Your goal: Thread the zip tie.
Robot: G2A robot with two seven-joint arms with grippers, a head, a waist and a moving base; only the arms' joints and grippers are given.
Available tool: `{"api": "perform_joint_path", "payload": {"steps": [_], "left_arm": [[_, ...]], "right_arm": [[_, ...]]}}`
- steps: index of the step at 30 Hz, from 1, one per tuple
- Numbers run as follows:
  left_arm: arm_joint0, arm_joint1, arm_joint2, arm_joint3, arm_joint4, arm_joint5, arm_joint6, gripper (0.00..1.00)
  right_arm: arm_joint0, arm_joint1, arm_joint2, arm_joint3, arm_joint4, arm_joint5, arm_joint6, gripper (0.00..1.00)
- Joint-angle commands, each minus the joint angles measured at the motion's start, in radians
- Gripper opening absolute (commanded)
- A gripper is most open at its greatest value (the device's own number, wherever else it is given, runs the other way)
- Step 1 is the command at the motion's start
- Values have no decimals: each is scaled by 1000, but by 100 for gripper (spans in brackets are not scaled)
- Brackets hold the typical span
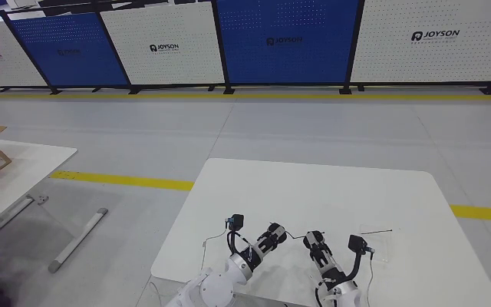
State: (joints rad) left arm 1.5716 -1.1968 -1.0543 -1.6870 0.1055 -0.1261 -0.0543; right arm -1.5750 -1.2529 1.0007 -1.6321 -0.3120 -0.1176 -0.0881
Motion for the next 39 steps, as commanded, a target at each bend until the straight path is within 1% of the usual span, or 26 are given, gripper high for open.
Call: {"api": "perform_joint_path", "payload": {"steps": [1, 16, 18, 21, 27, 29, 34, 39], "left_arm": [[0, 0, 0, 0, 0, 0, 0, 0], [-2, -1, 3, 0, -3, 3, 2, 0], [-1, -4, 6, -4, -30, -4, 9, 0], [-2, -6, 9, -3, -75, -20, 2, 0], [-10, -9, 1, 7, -175, -44, -41, 0], [-14, -8, -2, 11, -186, -48, -53, 0], [-16, -8, -5, 11, -192, -54, -57, 0], [-5, -6, -16, 3, -241, -80, -92, 0]], "right_arm": [[-1, 0, 2, 1, 3, -3, 2, 0], [-2, -1, 5, 0, 8, -4, 4, 0], [-3, -3, 8, -1, 17, -15, 4, 0], [-3, -5, 13, 1, 34, -34, 8, 0], [2, -8, 23, 11, 61, -58, 22, 0], [4, -10, 24, 13, 66, -64, 24, 0], [5, -13, 27, 11, 68, -71, 27, 0], [1, -15, 38, 8, 78, -84, 31, 0]]}}
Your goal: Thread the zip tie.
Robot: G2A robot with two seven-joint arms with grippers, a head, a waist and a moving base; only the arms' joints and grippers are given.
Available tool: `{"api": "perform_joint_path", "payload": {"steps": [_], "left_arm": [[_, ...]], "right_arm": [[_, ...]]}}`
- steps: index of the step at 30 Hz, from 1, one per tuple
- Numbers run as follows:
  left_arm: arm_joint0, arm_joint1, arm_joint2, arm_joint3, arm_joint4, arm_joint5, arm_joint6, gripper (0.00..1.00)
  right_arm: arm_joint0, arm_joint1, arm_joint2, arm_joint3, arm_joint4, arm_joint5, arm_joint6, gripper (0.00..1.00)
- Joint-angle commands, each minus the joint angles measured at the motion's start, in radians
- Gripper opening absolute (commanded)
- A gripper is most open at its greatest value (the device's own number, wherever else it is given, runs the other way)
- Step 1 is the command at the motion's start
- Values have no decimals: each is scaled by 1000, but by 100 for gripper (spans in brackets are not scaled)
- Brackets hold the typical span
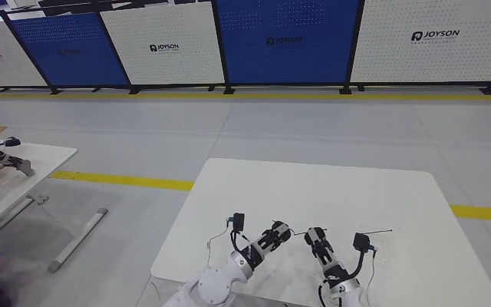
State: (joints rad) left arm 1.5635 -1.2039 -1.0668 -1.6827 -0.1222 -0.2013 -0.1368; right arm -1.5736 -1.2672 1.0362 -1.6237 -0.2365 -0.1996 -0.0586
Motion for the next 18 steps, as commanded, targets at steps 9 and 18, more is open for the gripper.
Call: {"api": "perform_joint_path", "payload": {"steps": [9, 18], "left_arm": [[-15, -2, -3, 25, -33, 28, -6, 0], [-15, -5, 11, 19, 36, 44, 57, 0]], "right_arm": [[-11, -4, 8, -1, -6, -20, 3, 0], [-33, -5, 27, -17, -24, -2, -17, 0]]}}
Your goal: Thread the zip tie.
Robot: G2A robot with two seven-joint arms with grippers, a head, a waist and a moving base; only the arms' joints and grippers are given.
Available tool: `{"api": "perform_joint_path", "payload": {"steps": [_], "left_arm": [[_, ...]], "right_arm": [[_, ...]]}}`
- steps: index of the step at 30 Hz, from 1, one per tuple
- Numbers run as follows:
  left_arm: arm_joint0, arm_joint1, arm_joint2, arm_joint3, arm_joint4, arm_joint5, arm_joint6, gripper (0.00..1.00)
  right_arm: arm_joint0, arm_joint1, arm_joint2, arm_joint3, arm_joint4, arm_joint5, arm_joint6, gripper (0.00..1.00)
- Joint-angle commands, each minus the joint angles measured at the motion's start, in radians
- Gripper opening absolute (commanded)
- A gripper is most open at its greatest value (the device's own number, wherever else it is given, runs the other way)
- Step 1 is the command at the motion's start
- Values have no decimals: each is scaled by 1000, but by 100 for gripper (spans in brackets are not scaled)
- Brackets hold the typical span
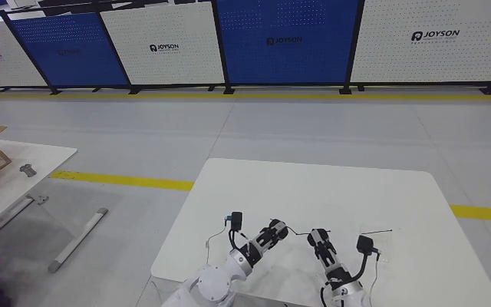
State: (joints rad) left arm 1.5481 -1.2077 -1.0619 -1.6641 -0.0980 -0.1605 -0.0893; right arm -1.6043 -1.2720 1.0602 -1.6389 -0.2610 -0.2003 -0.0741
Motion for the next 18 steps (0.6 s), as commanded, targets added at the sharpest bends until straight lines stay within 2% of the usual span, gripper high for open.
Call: {"api": "perform_joint_path", "payload": {"steps": [1, 9, 10, 13, 15, 18], "left_arm": [[0, -2, 10, 0, 19, 6, 12, 0], [6, -3, 25, -1, 59, 10, 28, 1], [8, -3, 25, -1, 62, 9, 28, 6], [13, -2, 24, -2, 71, 3, 29, 11], [16, -2, 25, -3, 78, 1, 30, 23], [19, -2, 24, -5, 86, -2, 33, 25]], "right_arm": [[-5, 0, 5, -4, 1, -1, -2, 0], [-14, -2, 13, -16, -11, 8, 0, 0], [-14, -3, 13, -16, -14, 10, 1, 0], [-14, -4, 12, -18, -20, 16, 0, 0], [-14, -5, 12, -17, -23, 19, -1, 0], [-14, -7, 12, -14, -26, 19, -3, 0]]}}
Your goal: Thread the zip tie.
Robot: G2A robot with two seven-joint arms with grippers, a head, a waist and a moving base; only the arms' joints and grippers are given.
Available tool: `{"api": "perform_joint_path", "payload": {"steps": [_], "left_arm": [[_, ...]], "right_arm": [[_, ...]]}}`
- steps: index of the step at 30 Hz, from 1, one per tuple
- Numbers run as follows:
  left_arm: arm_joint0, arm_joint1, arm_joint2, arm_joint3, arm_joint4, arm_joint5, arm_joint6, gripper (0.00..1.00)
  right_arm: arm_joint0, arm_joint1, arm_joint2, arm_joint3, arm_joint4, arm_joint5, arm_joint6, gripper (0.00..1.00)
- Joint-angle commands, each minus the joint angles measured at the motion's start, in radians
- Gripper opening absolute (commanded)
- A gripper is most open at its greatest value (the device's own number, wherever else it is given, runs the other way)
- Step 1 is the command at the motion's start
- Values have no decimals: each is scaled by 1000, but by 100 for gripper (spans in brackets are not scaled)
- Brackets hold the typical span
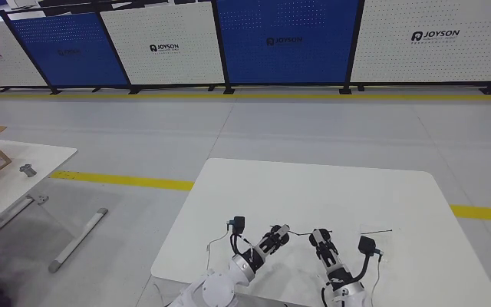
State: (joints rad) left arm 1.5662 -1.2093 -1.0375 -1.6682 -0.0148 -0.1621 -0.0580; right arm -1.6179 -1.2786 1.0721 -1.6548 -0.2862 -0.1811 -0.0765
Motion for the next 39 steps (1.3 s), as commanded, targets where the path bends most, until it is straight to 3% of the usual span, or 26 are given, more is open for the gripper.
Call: {"api": "perform_joint_path", "payload": {"steps": [1, 8, 13, 22, 23, 24, 25, 39], "left_arm": [[2, 0, 1, -2, 6, -2, 2, 25], [2, -1, 19, -11, 55, 19, 9, 26], [-11, -7, 44, -1, 74, 34, 21, 20], [-26, -12, 55, 7, 77, 46, 32, 18], [-27, -12, 55, 8, 76, 47, 33, 16], [-28, -12, 55, 9, 74, 47, 33, 5], [-30, -13, 55, 10, 73, 48, 33, 0], [-30, -13, 53, 15, 73, 30, 22, 0]], "right_arm": [[0, -1, 0, 3, -1, 0, -1, 0], [1, -4, 3, 8, -3, -5, 0, 0], [0, -7, 4, 9, -2, -11, 0, 0], [-1, -10, 6, 8, -13, -16, 5, 0], [-2, -10, 7, 8, -14, -17, 5, 0], [-2, -10, 7, 8, -15, -17, 5, 0], [-2, -11, 7, 8, -16, -17, 6, 0], [2, -16, 8, 13, -23, -12, 15, 0]]}}
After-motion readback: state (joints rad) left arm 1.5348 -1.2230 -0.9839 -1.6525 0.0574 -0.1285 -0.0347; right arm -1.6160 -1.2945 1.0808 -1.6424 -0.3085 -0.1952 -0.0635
